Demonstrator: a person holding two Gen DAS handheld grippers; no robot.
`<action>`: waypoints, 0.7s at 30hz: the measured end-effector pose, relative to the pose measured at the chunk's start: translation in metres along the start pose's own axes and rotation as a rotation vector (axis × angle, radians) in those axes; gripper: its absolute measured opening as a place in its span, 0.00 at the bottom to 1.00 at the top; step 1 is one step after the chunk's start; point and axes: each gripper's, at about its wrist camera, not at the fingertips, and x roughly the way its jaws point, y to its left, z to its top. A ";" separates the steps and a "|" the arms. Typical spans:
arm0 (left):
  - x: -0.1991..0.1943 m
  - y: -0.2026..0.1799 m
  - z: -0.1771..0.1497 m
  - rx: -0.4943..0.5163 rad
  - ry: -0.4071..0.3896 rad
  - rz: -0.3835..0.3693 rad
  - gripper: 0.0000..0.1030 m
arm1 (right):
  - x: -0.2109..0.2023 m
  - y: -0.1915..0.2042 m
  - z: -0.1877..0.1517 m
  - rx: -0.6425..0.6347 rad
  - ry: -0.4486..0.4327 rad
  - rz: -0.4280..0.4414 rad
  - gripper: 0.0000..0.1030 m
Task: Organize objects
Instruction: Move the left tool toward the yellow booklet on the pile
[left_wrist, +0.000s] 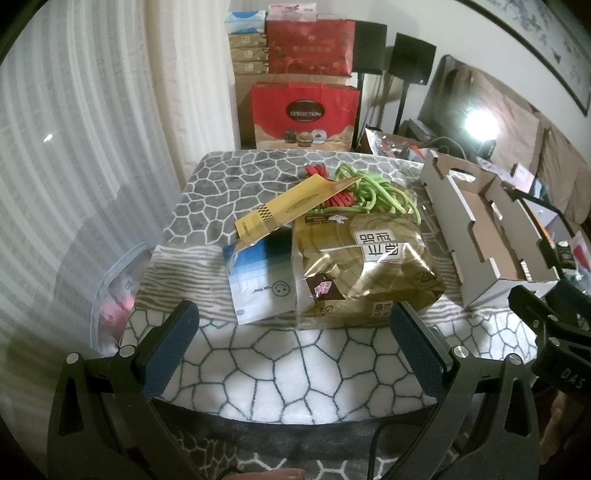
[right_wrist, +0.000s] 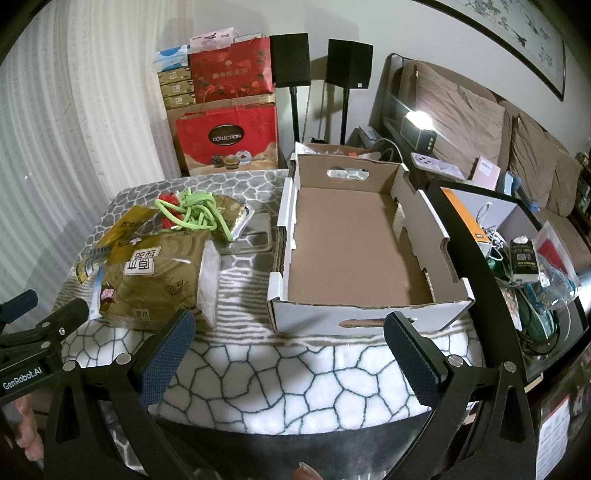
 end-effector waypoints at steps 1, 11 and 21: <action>0.000 0.000 0.000 0.000 0.000 -0.002 1.00 | 0.000 0.000 0.000 0.000 0.000 0.000 1.00; 0.001 0.001 0.000 0.001 0.002 -0.001 1.00 | 0.000 0.000 0.000 0.001 0.000 0.000 1.00; 0.002 0.009 0.002 0.012 -0.021 0.011 1.00 | 0.002 0.008 0.009 -0.036 0.000 0.056 1.00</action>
